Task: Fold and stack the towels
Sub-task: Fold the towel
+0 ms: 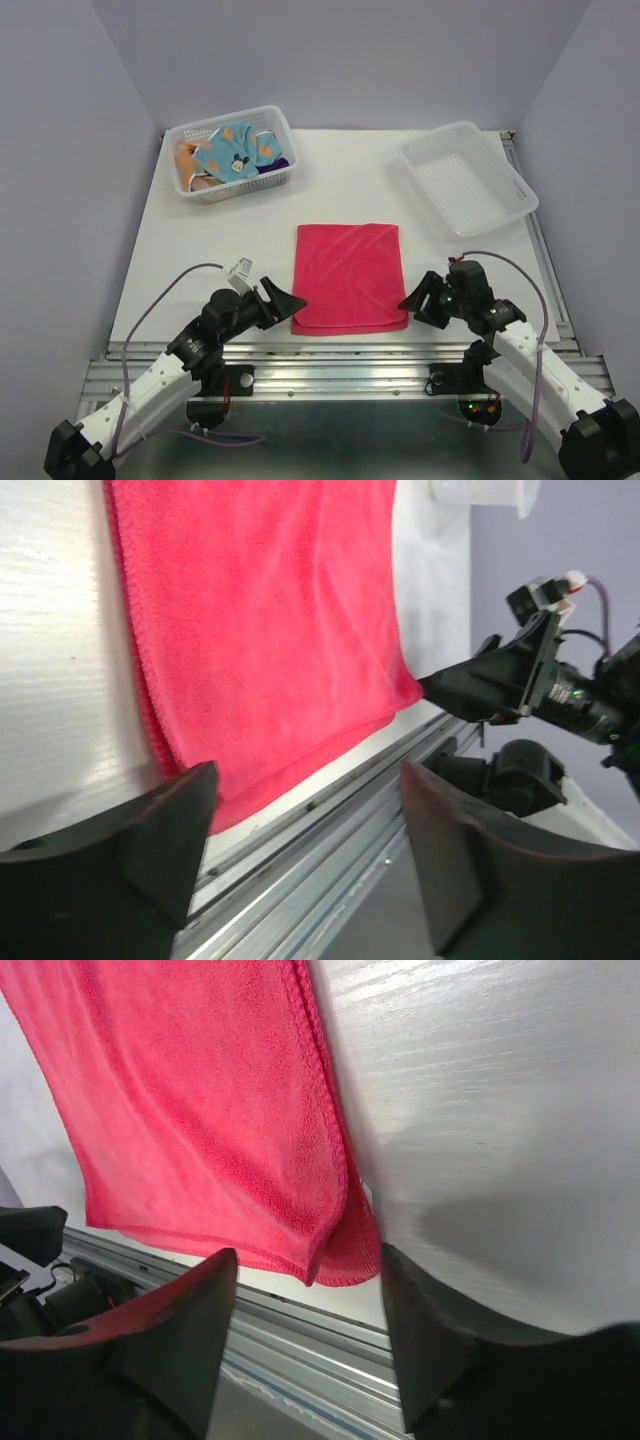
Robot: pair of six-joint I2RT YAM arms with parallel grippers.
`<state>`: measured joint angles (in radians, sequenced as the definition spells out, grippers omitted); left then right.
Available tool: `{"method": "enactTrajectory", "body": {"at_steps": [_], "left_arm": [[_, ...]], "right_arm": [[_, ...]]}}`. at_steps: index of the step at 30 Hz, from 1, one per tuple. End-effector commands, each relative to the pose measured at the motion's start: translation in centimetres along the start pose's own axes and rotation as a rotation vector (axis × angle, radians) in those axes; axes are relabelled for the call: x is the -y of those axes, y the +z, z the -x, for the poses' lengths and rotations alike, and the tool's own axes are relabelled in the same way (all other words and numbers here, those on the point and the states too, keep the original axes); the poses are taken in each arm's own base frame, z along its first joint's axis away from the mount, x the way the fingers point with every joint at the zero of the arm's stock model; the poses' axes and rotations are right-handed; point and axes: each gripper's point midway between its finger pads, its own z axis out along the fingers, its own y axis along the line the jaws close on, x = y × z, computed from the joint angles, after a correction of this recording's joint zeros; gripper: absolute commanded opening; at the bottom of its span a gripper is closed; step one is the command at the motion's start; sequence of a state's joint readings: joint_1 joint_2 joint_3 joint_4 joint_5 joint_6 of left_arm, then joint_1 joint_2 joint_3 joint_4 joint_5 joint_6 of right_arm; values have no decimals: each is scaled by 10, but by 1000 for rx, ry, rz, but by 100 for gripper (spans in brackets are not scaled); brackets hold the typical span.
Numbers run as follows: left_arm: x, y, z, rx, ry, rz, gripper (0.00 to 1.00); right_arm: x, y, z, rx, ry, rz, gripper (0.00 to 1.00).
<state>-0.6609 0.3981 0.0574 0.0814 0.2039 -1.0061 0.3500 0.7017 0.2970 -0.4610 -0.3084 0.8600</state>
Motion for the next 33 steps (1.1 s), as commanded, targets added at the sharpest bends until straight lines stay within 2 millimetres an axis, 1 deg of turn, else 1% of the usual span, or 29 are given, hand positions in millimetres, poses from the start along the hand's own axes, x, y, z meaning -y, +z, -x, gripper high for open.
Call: {"method": "enactTrajectory", "body": {"at_steps": [1,2,3,4,5,6,7,8,9,11,12,13,14,15,16,17,18,20,21,22,23,25,26,27,28,29,30,31,33], "left_arm": [[-31,-3,-22,-49,-28,50,99],[-29,-2,-18,-32,-24,43,99],[-22,-3,-11,-5,-15,31,99],[-30,-2,-5,32,-9,71,99],[-15,-4,10,78,1,61,99],[-13,-4,19,111,15,80,99],[-14,-5,31,163,27,113,99],[-10,-4,45,204,54,156,99],[-12,-4,59,257,67,200,99],[-9,0,72,282,101,256,99],[-8,7,84,288,128,324,99],[-10,11,87,278,142,368,99],[-9,24,95,259,155,434,99],[-12,30,100,257,165,477,99],[-15,36,108,268,193,524,99],[-16,43,113,264,210,554,99],[-15,60,121,245,231,590,99],[-19,73,133,238,262,638,99],[-21,87,141,231,273,660,99],[-22,100,151,229,286,667,99],[-24,100,154,230,276,667,98],[-25,115,163,201,292,669,96],[-32,119,171,200,297,690,95],[-34,122,175,198,300,695,94],[-36,124,179,196,299,698,94],[-37,132,187,207,299,687,93],[-38,135,187,197,305,685,91],[-38,139,187,183,317,676,90],[-40,148,186,156,337,665,88]], "right_arm": [[-12,-13,7,23,-61,23,69],[-12,-15,11,44,-91,15,74],[-19,-20,20,74,-109,19,84],[-19,-20,27,107,-118,5,89],[-21,-20,31,118,-124,3,96],[-25,-20,35,128,-132,11,100],[-38,-22,44,156,-150,53,100],[-43,-19,48,160,-163,63,100],[-54,-20,57,192,-178,98,100],[-71,-22,75,237,-200,117,100],[-72,-16,81,233,-214,89,100],[-70,-14,93,267,-220,47,100],[-79,-17,107,306,-239,32,100],[-78,-15,115,327,-236,-3,100],[-70,-4,123,338,-237,-73,100],[-65,-2,131,359,-240,-122,100],[-68,0,136,365,-243,-148,100],[-57,10,147,371,-247,-245,100],[-66,9,158,397,-268,-252,100],[-58,15,167,415,-256,-313,99],[-61,18,170,421,-258,-322,98],[-76,24,184,452,-291,-298,96],[-72,34,186,430,-309,-322,95],[-78,38,191,429,-322,-320,91],[-72,44,190,414,-327,-343,89],[-76,43,199,438,-331,-358,86],[-68,52,200,423,-335,-393,84],[-68,55,204,431,-337,-407,79],[-67,62,213,445,-345,-435,78]]}}
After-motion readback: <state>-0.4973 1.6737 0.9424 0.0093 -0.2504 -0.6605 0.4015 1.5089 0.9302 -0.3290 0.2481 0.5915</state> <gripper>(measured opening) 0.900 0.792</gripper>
